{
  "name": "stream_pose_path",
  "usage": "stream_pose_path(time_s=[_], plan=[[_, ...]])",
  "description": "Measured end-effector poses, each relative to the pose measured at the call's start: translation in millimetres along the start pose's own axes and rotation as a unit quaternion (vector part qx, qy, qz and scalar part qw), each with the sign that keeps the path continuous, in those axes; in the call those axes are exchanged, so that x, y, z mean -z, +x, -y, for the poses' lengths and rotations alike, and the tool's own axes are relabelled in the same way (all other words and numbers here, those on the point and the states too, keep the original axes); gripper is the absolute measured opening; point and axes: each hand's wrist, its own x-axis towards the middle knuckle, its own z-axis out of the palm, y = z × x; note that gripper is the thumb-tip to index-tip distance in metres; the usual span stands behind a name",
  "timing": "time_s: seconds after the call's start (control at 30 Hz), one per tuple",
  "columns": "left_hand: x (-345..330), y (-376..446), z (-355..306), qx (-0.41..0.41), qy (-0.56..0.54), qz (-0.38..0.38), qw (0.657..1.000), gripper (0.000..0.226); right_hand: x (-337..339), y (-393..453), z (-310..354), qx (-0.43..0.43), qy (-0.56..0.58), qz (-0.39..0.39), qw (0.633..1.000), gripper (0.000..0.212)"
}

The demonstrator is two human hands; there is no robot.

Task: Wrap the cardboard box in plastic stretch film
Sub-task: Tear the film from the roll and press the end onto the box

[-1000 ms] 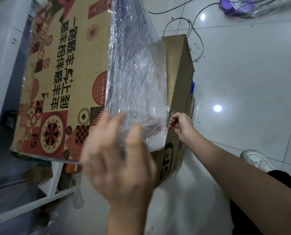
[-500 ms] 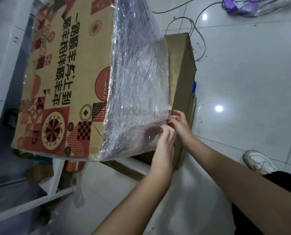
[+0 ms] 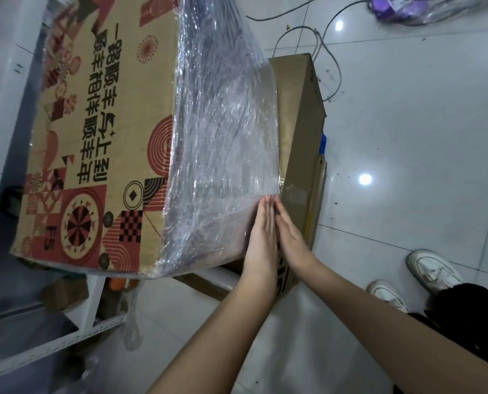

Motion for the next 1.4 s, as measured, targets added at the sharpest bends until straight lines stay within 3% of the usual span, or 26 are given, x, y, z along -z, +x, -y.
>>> stream_pose_path(time_s=[0.1, 0.27, 0.4, 0.5, 0.77, 0.9, 1.0, 1.07, 1.17, 1.27, 1.33, 1.4], plan=[[0, -7, 3, 0.015, -0.001, -0.003, 1.0, 0.085, 3, 4, 5, -0.025, -0.009, -0.032, 0.999, 0.05], [6, -29, 11, 0.061, 0.017, 0.012, 0.998, 0.096, 2, 4, 9, 0.031, -0.228, -0.029, 0.973, 0.052], [5, -32, 20, 0.055, -0.027, 0.008, 0.998, 0.098, -16, -3, 4, 0.02, -0.111, -0.016, 0.994, 0.052], [4, -33, 22, 0.049, -0.049, 0.016, 0.997, 0.096, -27, -1, 5, 0.011, -0.084, -0.028, 0.996, 0.05], [4, -65, 34, 0.069, -0.111, 0.036, 0.991, 0.089, -19, 2, -4, 0.039, -0.236, -0.015, 0.971, 0.052], [3, -95, 52, 0.14, -0.135, -0.001, 0.981, 0.074, -18, 1, -2, 0.044, -0.238, -0.02, 0.97, 0.052], [6, -102, 63, 0.178, -0.142, -0.044, 0.973, 0.078, -24, -1, 0, 0.026, -0.247, -0.026, 0.968, 0.052], [5, -107, 68, 0.245, -0.136, -0.117, 0.953, 0.076, -29, -2, 5, 0.021, -0.2, -0.069, 0.977, 0.055], [0, -107, 87, 0.336, -0.197, -0.221, 0.894, 0.069, -43, 2, 15, 0.037, -0.08, -0.103, 0.991, 0.061], [-4, -99, 95, 0.363, -0.351, -0.228, 0.833, 0.071, -51, 9, 14, -0.009, 0.021, -0.12, 0.993, 0.057], [-4, -97, 93, 0.392, -0.42, -0.225, 0.787, 0.066, -53, 11, 11, -0.005, 0.0, -0.124, 0.992, 0.055], [-8, -97, 89, 0.393, -0.422, -0.243, 0.78, 0.054, -53, 10, 8, 0.01, -0.007, -0.133, 0.991, 0.053]])
